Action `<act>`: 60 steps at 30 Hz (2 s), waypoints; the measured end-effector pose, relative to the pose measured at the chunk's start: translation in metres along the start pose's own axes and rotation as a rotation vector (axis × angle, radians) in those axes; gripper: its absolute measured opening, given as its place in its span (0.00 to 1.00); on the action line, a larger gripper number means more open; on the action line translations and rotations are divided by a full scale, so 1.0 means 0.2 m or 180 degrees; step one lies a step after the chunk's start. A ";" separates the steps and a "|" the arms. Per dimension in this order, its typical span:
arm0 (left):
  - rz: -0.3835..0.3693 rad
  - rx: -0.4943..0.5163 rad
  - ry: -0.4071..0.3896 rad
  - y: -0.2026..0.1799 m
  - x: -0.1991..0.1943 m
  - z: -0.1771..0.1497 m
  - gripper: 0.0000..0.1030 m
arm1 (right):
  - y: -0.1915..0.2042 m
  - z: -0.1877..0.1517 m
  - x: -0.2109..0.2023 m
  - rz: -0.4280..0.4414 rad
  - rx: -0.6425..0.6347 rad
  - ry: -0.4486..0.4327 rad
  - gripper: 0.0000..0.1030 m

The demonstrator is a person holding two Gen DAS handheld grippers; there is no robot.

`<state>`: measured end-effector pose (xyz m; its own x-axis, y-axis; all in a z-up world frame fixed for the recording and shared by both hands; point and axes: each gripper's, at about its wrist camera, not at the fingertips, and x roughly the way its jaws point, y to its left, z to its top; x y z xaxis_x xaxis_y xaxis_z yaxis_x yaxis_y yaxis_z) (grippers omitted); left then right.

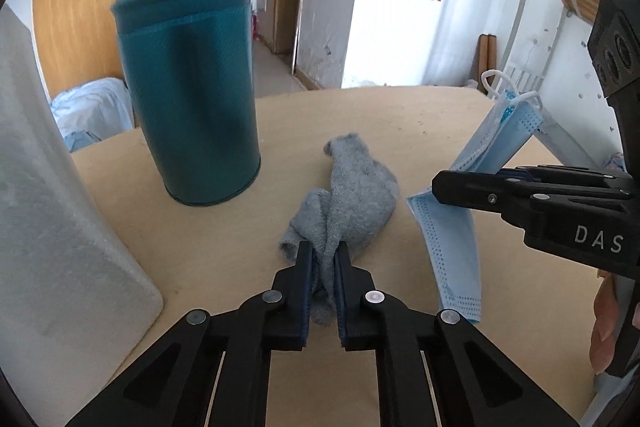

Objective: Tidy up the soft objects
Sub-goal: 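Lift the grey sock and blue mask and carry them toward the foam box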

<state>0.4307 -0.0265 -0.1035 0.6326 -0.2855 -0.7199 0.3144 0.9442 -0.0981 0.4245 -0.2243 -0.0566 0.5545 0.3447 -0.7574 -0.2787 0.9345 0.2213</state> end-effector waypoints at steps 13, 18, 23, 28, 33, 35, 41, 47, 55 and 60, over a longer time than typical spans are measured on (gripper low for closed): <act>0.0088 0.0092 -0.0268 -0.11 -0.36 -0.11 0.10 | 0.04 -0.08 -0.26 0.0052 -0.0056 -0.0274 0.22; 0.0153 0.0112 -0.0397 -0.18 -0.54 -0.16 0.10 | 0.12 -0.16 -0.37 0.0067 -0.0139 -0.0331 0.22; 0.0270 0.0081 -0.0495 -0.22 -0.70 -0.23 0.10 | 0.16 -0.25 -0.51 0.0085 -0.0179 -0.0428 0.22; 0.0337 0.0089 -0.0578 -0.28 -0.83 -0.33 0.10 | 0.21 -0.37 -0.61 0.0114 -0.0221 -0.0462 0.22; 0.0356 0.0007 -0.0659 -0.33 -0.98 -0.47 0.10 | 0.26 -0.51 -0.72 0.0156 -0.0267 -0.0512 0.22; 0.0383 -0.0016 -0.0710 -0.35 -1.04 -0.53 0.10 | 0.29 -0.57 -0.78 0.0163 -0.0301 -0.0549 0.22; 0.0488 -0.0092 -0.0849 -0.39 -1.23 -0.73 0.10 | 0.38 -0.77 -0.92 0.0218 -0.0360 -0.0651 0.22; 0.0571 -0.0124 -0.0976 -0.45 -1.41 -0.90 0.10 | 0.46 -0.92 -1.01 0.0279 -0.0429 -0.0723 0.22; 0.0640 -0.0229 -0.1115 -0.46 -1.60 -1.06 0.10 | 0.59 -1.06 -1.09 0.0377 -0.0559 -0.0812 0.22; 0.0668 -0.0240 -0.1034 -0.44 -1.59 -1.13 0.10 | 0.64 -1.09 -1.12 0.0396 -0.0640 -0.0850 0.22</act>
<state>0.0425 0.0187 -0.0210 0.8724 -0.1108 -0.4760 0.1093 0.9935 -0.0309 0.0932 -0.2006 0.0068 0.6846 0.4905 -0.5392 -0.4910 0.8570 0.1562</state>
